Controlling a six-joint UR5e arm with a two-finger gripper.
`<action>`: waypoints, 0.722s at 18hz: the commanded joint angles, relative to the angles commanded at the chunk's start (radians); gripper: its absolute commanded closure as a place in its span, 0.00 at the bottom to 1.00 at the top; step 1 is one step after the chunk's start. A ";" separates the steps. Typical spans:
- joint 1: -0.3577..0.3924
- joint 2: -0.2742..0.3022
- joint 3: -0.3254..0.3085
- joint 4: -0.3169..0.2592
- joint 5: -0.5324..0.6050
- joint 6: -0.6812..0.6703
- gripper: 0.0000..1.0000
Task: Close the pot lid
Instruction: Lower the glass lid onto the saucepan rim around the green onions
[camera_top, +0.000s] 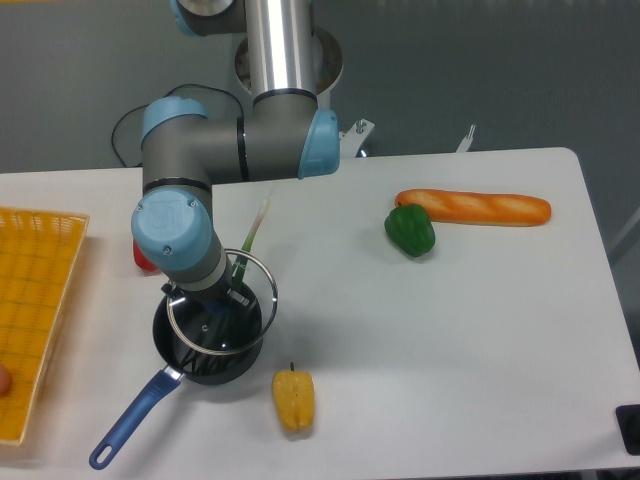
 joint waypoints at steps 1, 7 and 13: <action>0.000 -0.003 0.002 0.000 0.000 -0.005 0.42; -0.011 -0.014 0.006 0.000 0.003 -0.020 0.42; -0.023 -0.025 0.015 0.006 0.005 -0.018 0.42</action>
